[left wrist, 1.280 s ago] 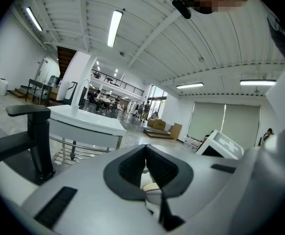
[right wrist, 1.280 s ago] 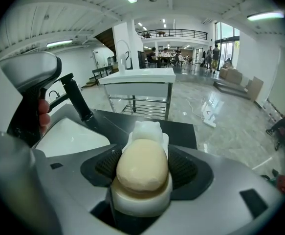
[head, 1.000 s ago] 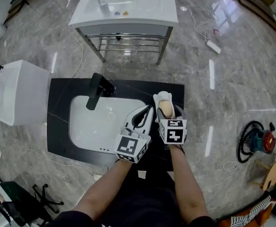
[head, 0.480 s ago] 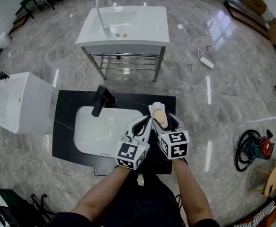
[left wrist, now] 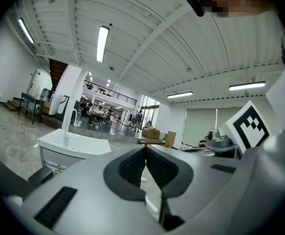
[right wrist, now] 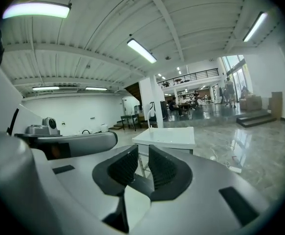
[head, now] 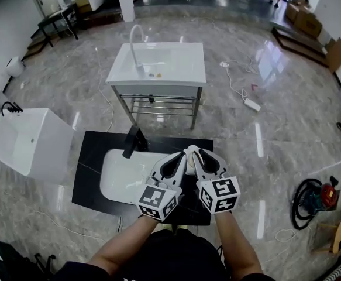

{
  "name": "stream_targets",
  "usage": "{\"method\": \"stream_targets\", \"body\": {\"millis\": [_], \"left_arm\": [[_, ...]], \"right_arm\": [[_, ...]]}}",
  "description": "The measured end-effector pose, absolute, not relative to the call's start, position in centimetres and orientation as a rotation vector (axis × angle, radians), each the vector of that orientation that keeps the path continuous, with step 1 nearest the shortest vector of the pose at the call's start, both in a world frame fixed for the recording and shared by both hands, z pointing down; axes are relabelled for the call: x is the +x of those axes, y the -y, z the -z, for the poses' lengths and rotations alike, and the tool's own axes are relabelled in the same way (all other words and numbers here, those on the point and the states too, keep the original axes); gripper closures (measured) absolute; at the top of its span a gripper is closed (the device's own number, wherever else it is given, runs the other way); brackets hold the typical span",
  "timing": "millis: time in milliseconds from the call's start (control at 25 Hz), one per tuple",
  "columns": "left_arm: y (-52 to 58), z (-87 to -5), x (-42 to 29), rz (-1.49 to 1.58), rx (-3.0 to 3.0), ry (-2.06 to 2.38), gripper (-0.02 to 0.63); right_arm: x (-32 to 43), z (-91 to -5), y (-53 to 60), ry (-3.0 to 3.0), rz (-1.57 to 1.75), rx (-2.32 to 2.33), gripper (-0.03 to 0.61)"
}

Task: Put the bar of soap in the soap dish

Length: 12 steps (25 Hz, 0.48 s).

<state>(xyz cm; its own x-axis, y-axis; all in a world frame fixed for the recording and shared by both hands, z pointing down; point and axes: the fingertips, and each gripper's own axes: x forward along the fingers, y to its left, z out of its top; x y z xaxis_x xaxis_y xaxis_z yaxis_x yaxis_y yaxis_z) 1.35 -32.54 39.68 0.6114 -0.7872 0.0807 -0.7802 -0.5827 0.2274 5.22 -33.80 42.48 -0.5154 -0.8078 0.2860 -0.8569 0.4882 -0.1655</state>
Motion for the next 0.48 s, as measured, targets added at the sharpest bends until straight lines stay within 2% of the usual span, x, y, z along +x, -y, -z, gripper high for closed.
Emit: {"method": "stream_targets", "body": {"millis": [200, 480], "left_arm": [[31.6, -37.2, 1.7, 0.077, 2.642, 1.282, 0.606], [30.5, -35.5, 2.0, 0.094, 2.671, 1.283, 0.606]], "right_arm": [[5.3, -39.7, 32.8, 2.627, -0.391, 1.498, 0.565], [5.1, -36.8, 31.5, 2.683, -0.318, 1.509, 0.572]]}}
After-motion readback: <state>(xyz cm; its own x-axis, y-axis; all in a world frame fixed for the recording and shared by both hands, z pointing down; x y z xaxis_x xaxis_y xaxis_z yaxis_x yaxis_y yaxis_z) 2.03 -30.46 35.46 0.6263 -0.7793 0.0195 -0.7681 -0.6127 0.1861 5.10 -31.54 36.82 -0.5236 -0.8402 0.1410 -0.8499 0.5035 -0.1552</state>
